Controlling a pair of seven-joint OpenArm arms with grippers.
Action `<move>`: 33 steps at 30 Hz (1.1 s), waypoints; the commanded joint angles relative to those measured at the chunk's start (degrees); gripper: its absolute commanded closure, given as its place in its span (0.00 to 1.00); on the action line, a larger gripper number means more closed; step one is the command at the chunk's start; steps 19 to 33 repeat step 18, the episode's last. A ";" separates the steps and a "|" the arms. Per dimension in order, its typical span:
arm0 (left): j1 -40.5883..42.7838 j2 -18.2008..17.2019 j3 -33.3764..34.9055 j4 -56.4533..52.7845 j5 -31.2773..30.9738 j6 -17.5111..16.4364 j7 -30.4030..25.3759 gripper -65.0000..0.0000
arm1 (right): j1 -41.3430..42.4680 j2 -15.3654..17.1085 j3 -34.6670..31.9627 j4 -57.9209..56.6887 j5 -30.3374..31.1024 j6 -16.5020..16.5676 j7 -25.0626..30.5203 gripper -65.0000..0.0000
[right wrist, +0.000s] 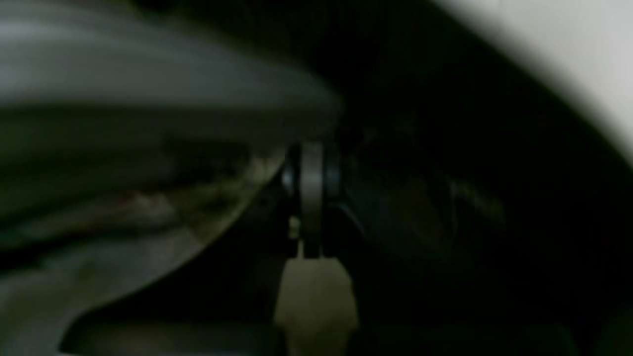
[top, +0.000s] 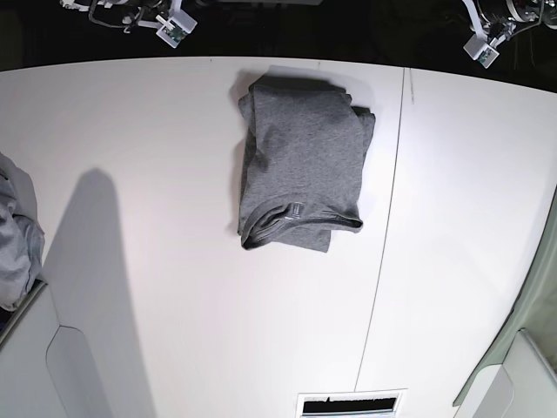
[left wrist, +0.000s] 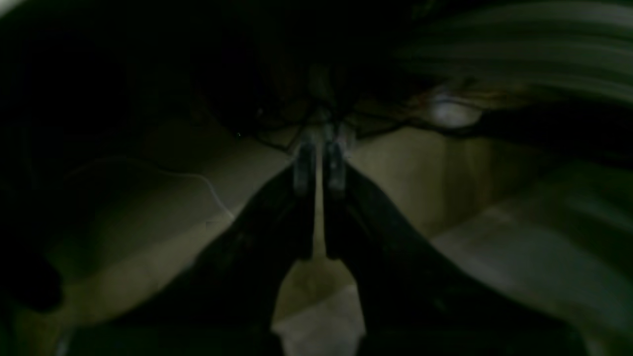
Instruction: Layout the t-shirt on the table in an organized manner, then fold the t-shirt properly
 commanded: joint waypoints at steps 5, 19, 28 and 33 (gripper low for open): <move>-2.27 -0.63 8.04 -10.03 8.79 -0.54 -8.22 0.95 | -0.09 1.20 0.09 -10.32 -2.62 0.42 0.59 1.00; -27.89 6.73 34.95 -48.70 14.14 6.36 -10.05 0.95 | 10.69 -0.90 0.00 -35.95 -4.35 -0.24 -1.38 1.00; -27.89 6.73 34.95 -48.70 14.14 6.36 -10.05 0.95 | 10.69 -0.90 0.00 -35.95 -4.35 -0.24 -1.38 1.00; -27.89 6.73 34.95 -48.70 14.14 6.36 -10.05 0.95 | 10.69 -0.90 0.00 -35.95 -4.35 -0.24 -1.38 1.00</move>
